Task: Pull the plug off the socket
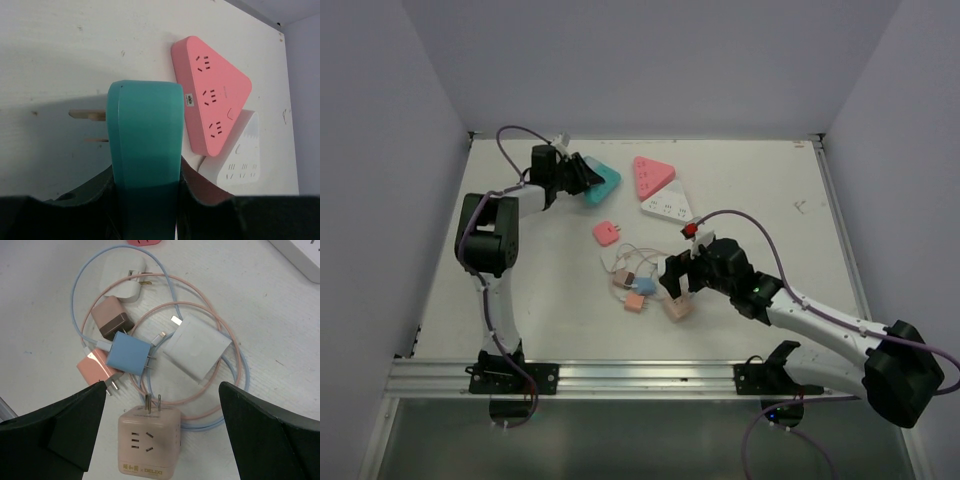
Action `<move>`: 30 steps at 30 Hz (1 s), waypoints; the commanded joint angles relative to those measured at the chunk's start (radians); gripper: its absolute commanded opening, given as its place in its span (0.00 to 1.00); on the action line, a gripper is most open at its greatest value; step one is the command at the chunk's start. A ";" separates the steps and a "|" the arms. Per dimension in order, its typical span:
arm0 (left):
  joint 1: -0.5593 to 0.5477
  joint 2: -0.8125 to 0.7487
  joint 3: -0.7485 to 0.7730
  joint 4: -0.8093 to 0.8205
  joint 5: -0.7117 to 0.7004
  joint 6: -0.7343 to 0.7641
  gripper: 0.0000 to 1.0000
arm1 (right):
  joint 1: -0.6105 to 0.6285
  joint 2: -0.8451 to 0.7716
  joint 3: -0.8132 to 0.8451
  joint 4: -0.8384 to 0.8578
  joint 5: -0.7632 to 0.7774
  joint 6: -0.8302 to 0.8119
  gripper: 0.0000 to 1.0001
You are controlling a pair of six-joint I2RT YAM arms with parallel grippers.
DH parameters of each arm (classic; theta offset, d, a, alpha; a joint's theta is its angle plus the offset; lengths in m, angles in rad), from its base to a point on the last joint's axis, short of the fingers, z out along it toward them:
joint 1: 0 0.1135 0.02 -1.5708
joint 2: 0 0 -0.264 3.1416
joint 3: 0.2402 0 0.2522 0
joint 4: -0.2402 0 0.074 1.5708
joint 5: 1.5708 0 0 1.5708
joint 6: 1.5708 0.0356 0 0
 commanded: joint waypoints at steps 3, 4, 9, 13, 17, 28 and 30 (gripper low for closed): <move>0.014 0.120 0.156 0.012 0.092 0.030 0.21 | -0.002 -0.021 -0.002 0.045 0.036 -0.012 0.99; 0.015 0.132 0.176 0.001 0.092 0.031 0.26 | -0.002 -0.017 -0.001 0.039 0.038 -0.014 0.99; 0.031 0.170 0.181 -0.060 0.086 0.024 0.48 | -0.004 0.008 0.019 0.020 0.044 -0.014 0.99; 0.046 0.148 0.141 -0.065 0.077 0.018 0.57 | -0.002 0.000 0.031 0.003 0.042 -0.017 0.99; 0.063 0.134 0.132 -0.091 0.066 0.027 0.62 | -0.002 -0.011 0.039 -0.010 0.036 -0.008 0.99; 0.115 -0.048 0.000 -0.203 -0.035 0.002 0.87 | -0.004 -0.072 0.146 -0.177 0.172 0.020 0.99; 0.146 -0.087 -0.049 -0.226 -0.069 0.010 0.88 | -0.004 -0.087 0.163 -0.210 0.197 0.029 0.99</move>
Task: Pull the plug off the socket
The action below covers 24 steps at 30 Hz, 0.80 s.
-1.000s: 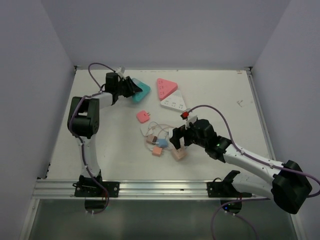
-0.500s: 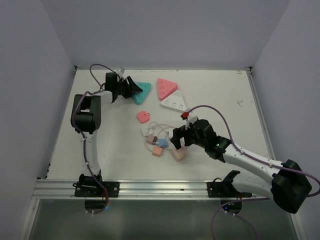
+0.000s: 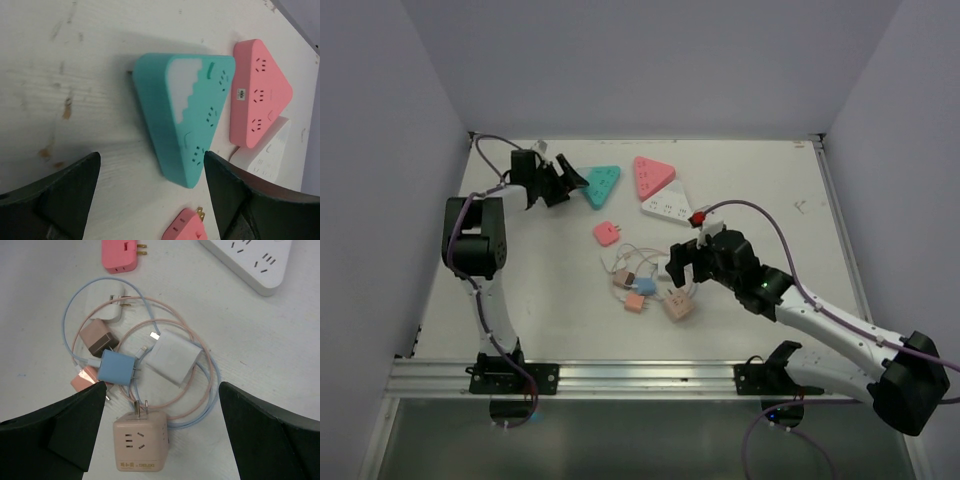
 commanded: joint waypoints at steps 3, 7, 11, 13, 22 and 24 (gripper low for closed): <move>0.055 -0.182 -0.119 -0.154 -0.150 0.031 0.88 | -0.002 -0.064 0.103 -0.118 0.148 0.038 0.99; 0.070 -0.367 -0.180 -0.246 -0.239 0.086 0.88 | -0.004 -0.100 0.192 -0.222 0.267 0.051 0.99; 0.075 -0.554 -0.214 -0.321 -0.250 0.127 0.88 | -0.004 -0.144 0.241 -0.276 0.349 0.014 0.99; 0.075 -0.689 -0.233 -0.355 -0.271 0.155 0.88 | -0.004 -0.173 0.268 -0.308 0.415 0.009 0.99; 0.075 -1.234 -0.286 -0.467 -0.536 0.331 0.96 | -0.005 -0.331 0.321 -0.388 0.639 -0.044 0.99; 0.072 -1.345 -0.317 -0.479 -0.589 0.336 0.99 | -0.005 -0.390 0.299 -0.374 0.666 -0.060 0.99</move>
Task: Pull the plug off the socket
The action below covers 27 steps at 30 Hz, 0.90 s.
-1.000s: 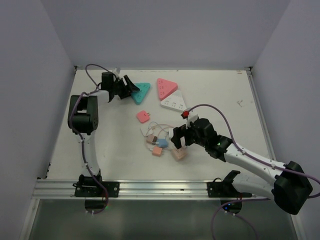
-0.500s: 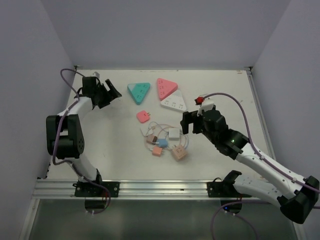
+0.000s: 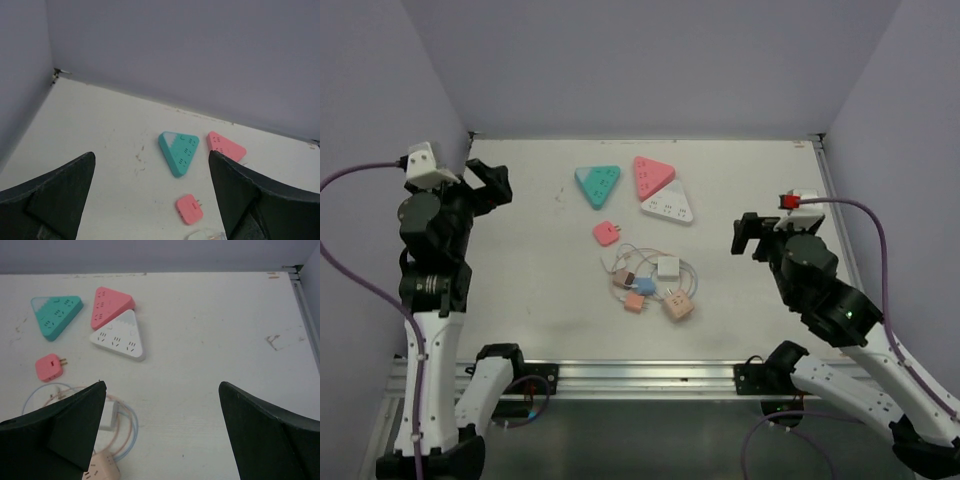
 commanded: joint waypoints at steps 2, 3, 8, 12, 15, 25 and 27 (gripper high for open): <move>-0.014 -0.159 -0.067 -0.088 -0.178 0.073 0.99 | -0.002 -0.116 -0.003 -0.005 0.135 -0.059 0.99; -0.016 -0.187 -0.066 -0.102 -0.197 0.073 1.00 | -0.002 -0.140 -0.020 -0.007 0.137 -0.062 0.99; -0.091 -0.305 -0.119 -0.122 -0.299 0.091 1.00 | -0.002 -0.303 -0.127 0.045 0.166 -0.067 0.99; -0.132 -0.446 -0.237 -0.070 -0.384 0.089 1.00 | -0.002 -0.371 -0.187 0.080 0.162 -0.045 0.99; -0.149 -0.550 -0.352 -0.027 -0.401 0.074 1.00 | -0.002 -0.363 -0.194 0.088 0.188 -0.055 0.99; -0.149 -0.592 -0.451 0.010 -0.430 0.050 1.00 | -0.002 -0.283 -0.171 0.079 0.137 -0.085 0.99; -0.148 -0.577 -0.449 0.011 -0.422 0.050 1.00 | -0.002 -0.283 -0.169 0.079 0.136 -0.088 0.99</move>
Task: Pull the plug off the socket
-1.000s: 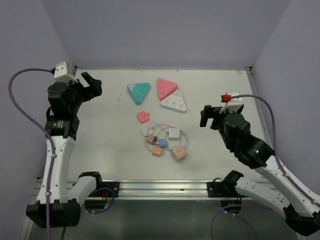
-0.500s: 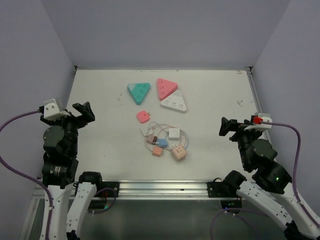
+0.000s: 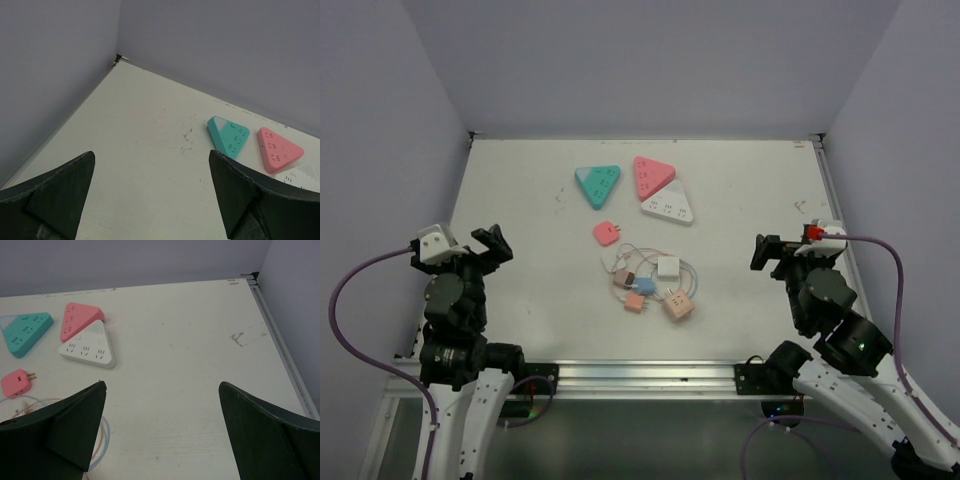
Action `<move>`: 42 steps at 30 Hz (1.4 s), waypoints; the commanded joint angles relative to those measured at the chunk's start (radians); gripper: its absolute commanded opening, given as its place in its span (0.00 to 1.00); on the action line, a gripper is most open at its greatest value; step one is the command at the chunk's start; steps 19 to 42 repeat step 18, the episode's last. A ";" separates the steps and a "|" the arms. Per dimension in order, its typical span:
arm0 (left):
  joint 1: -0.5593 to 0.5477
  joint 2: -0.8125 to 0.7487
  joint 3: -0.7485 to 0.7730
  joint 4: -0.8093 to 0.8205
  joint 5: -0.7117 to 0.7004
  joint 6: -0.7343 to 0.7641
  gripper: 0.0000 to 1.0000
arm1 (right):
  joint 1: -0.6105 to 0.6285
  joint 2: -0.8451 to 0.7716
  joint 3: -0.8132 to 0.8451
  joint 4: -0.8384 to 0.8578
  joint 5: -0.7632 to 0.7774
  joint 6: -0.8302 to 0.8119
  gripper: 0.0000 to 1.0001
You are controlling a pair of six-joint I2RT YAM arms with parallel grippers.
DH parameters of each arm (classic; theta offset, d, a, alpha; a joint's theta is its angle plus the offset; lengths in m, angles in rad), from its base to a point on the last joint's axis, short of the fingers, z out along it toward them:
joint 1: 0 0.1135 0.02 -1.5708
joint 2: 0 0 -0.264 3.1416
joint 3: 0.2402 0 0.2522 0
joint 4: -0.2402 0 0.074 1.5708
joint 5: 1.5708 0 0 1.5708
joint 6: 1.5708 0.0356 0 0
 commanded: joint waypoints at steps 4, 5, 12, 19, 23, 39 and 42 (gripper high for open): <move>-0.005 0.027 -0.006 0.065 -0.011 -0.012 1.00 | -0.001 -0.008 0.020 0.050 -0.008 -0.024 0.99; -0.005 0.027 -0.007 0.065 -0.011 -0.010 1.00 | -0.001 -0.017 0.015 0.058 -0.008 -0.027 0.99; -0.005 0.025 -0.009 0.068 -0.011 -0.009 1.00 | -0.001 -0.026 0.012 0.066 -0.016 -0.038 0.99; -0.005 0.021 -0.012 0.068 -0.008 -0.010 1.00 | -0.001 -0.033 0.011 0.066 -0.035 -0.041 0.99; -0.005 0.021 -0.012 0.068 -0.008 -0.010 1.00 | -0.001 -0.033 0.011 0.066 -0.035 -0.041 0.99; -0.005 0.021 -0.012 0.068 -0.008 -0.010 1.00 | -0.001 -0.033 0.011 0.066 -0.035 -0.041 0.99; -0.005 0.021 -0.012 0.068 -0.008 -0.010 1.00 | -0.001 -0.033 0.011 0.066 -0.035 -0.041 0.99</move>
